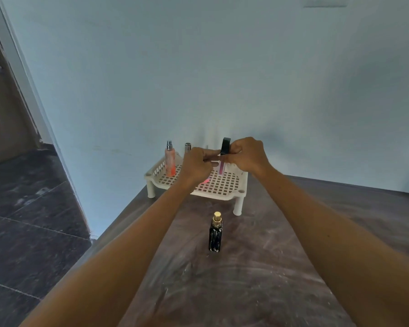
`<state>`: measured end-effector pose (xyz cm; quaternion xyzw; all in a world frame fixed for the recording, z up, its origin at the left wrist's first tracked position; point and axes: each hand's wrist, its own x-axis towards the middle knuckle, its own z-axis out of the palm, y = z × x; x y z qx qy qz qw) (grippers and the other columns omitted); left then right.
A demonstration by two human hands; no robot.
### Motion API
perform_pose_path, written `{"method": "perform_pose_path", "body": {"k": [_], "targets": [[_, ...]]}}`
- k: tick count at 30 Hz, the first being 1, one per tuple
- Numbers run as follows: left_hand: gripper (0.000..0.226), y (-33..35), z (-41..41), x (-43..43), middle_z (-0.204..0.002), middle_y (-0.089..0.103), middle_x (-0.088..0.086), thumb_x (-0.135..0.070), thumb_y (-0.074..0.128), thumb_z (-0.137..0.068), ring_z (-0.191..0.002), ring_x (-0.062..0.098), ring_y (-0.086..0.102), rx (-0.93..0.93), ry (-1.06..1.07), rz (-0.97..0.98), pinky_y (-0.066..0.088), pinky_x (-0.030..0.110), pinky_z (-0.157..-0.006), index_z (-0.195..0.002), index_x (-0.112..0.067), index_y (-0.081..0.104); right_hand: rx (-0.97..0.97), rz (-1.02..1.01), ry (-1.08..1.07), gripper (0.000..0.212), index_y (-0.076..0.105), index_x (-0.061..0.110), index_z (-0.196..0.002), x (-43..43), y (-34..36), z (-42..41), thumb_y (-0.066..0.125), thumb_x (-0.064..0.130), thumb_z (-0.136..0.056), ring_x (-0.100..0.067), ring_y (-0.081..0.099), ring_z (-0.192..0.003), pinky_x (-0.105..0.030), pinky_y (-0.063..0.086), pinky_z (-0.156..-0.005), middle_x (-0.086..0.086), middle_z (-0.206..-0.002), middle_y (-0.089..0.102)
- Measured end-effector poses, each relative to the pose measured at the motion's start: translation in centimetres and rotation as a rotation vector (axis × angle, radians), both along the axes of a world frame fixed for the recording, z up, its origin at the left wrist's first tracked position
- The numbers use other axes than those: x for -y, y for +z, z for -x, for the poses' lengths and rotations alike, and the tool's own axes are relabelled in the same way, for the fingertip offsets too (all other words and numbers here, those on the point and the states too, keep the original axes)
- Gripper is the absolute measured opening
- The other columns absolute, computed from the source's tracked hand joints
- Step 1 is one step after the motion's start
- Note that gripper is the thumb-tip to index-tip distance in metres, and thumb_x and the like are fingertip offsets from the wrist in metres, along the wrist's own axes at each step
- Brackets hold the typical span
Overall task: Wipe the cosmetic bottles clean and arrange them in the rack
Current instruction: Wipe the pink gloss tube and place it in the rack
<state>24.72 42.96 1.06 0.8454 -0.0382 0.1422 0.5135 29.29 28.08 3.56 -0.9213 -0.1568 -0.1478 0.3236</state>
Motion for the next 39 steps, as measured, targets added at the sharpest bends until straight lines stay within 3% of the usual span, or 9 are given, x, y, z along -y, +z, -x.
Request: {"method": "perform_pose_path", "body": {"k": [4,10,14,17,19,21,23,28,39], "targets": [[0.05,-2.1,-0.4,-0.1,-0.123,0.07,0.011,0.016,0.044,-0.091,-0.111,0.018,0.068,-0.011,-0.024,-0.009,0.054,0.031,-0.098,-0.13,-0.008,0.063,0.004,0.015,0.028,0.031,0.077,0.004,-0.081,-0.4,-2.3,-1.2,0.084,0.033,-0.073,-0.027,0.071,-0.072,-0.04,0.055,-0.073,-0.014,-0.077,0.075],[0.058,-3.2,-0.7,0.1,-0.126,0.069,0.011,0.018,0.04,-0.088,-0.11,0.018,0.069,-0.029,-0.014,-0.015,0.054,0.033,-0.099,-0.134,-0.011,0.06,-0.005,-0.008,0.016,0.025,0.077,0.007,-0.089,-0.9,-3.8,-2.1,0.082,0.027,-0.076,-0.022,0.071,-0.077,-0.032,0.054,-0.075,-0.01,-0.084,0.076],[0.056,-3.5,-0.7,0.0,-0.125,0.068,0.008,0.016,0.039,-0.089,-0.106,0.015,0.069,-0.019,0.003,-0.054,0.055,0.015,-0.087,-0.137,-0.007,0.056,-0.022,-0.031,0.03,0.024,0.078,0.008,-0.095,-1.1,-4.0,-2.3,0.081,0.023,-0.077,-0.022,0.072,-0.08,-0.035,0.057,-0.079,-0.011,-0.087,0.076],[0.053,-3.3,-0.7,0.0,-0.125,0.069,0.011,0.013,0.039,-0.092,-0.11,0.019,0.069,-0.014,0.012,-0.08,0.055,0.024,-0.095,-0.137,-0.007,0.057,-0.033,0.005,0.04,0.025,0.079,0.008,-0.095,-1.0,-3.7,-2.4,0.081,0.025,-0.078,-0.023,0.071,-0.078,-0.033,0.056,-0.076,-0.012,-0.088,0.076],[0.049,-3.2,-0.7,0.2,-0.122,0.07,0.01,0.011,0.04,-0.094,-0.102,0.02,0.071,-0.014,0.023,-0.111,0.053,0.017,-0.086,-0.136,-0.007,0.058,-0.045,0.038,0.039,0.028,0.079,0.008,-0.094,-1.0,-3.5,-2.5,0.081,0.03,-0.077,-0.023,0.07,-0.073,-0.031,0.055,-0.071,-0.012,-0.086,0.076],[0.048,-3.0,-0.7,0.3,-0.122,0.07,0.01,0.008,0.043,-0.094,-0.104,0.021,0.071,-0.018,0.022,-0.112,0.056,0.024,-0.091,-0.137,-0.007,0.058,-0.055,0.06,0.039,0.03,0.079,0.007,-0.094,-0.9,-3.4,-2.6,0.081,0.032,-0.078,-0.024,0.069,-0.071,-0.031,0.054,-0.069,-0.012,-0.085,0.075],[0.048,-3.1,-0.8,0.3,-0.123,0.07,0.011,0.007,0.043,-0.094,-0.109,0.022,0.069,-0.018,0.026,-0.12,0.053,0.036,-0.1,-0.137,-0.008,0.058,-0.06,0.068,0.043,0.03,0.078,0.006,-0.095,-0.9,-3.3,-2.6,0.08,0.031,-0.078,-0.025,0.07,-0.073,-0.034,0.057,-0.072,-0.014,-0.086,0.075],[0.051,-3.9,-1.2,0.0,-0.123,0.071,0.011,0.007,0.04,-0.093,-0.114,0.023,0.068,-0.034,0.045,-0.141,0.052,0.042,-0.103,-0.138,-0.01,0.057,-0.052,0.031,0.07,0.029,0.078,0.005,-0.097,-0.6,-3.5,-2.2,0.081,0.027,-0.078,-0.028,0.07,-0.083,-0.038,0.056,-0.082,-0.015,-0.09,0.075],[0.047,-3.9,-1.0,-0.1,-0.127,0.067,0.017,0.008,0.041,-0.094,-0.109,0.026,0.07,-0.082,0.062,-0.021,0.053,0.044,-0.101,-0.138,-0.003,0.054,-0.063,0.029,0.029,0.038,0.075,0.005,-0.105,-0.4,-3.2,-1.8,0.081,0.031,-0.078,-0.024,0.07,-0.089,-0.02,0.048,-0.072,-0.013,-0.102,0.075]]}}
